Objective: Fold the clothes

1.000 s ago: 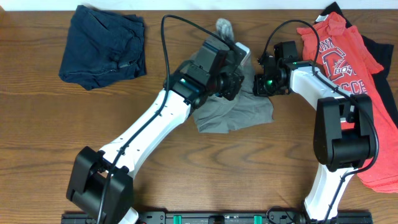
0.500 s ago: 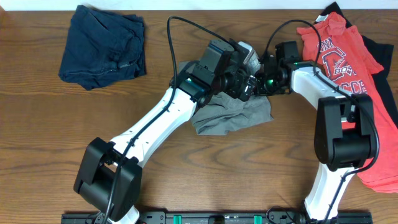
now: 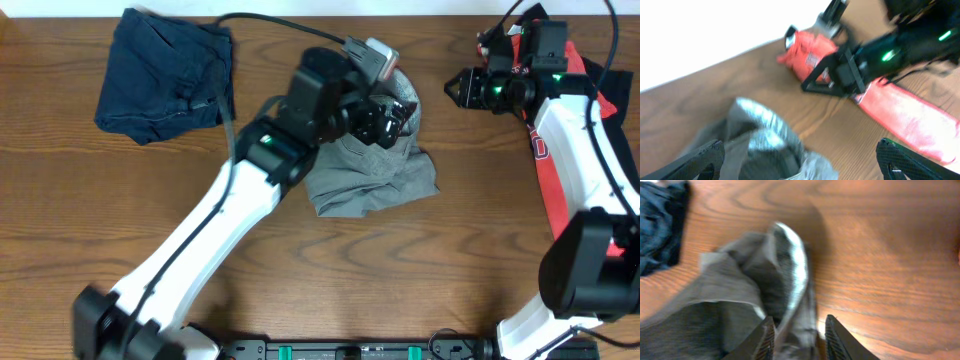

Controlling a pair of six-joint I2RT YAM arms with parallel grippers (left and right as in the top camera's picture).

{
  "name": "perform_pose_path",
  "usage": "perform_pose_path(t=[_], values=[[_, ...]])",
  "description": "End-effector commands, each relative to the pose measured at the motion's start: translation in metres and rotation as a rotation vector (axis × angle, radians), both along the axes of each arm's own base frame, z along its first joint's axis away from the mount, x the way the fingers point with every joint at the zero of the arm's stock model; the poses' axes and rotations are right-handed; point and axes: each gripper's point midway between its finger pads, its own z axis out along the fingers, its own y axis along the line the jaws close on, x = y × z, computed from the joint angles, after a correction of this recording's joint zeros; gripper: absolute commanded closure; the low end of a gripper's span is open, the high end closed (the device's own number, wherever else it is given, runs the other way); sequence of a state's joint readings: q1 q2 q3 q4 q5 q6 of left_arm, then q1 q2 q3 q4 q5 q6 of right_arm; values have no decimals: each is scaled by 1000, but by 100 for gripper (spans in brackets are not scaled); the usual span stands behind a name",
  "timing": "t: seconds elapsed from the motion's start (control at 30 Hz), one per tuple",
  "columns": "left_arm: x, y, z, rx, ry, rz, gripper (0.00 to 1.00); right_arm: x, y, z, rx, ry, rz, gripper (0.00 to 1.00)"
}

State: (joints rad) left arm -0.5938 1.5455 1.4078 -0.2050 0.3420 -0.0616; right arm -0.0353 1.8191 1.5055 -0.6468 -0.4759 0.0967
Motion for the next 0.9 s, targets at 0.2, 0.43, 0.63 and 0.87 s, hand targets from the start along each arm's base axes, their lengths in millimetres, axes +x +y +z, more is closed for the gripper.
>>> perform_pose_path(t=[0.2, 0.43, 0.63, 0.87], values=[[0, 56, 31, 7, 2, 133, 2, -14, 80, -3, -41, -65, 269, 36], [13, 116, -7, 104, 147, 281, 2, -2, 116, -10, -111, -120, 261, 21], [15, 135, -16, 124, 190, 323, 2, 1, 122, -11, -10, -45, 135, 19], [15, 136, -17, 136, 183, 319, 2, 1, 109, 13, 183, 57, -72, 1]])
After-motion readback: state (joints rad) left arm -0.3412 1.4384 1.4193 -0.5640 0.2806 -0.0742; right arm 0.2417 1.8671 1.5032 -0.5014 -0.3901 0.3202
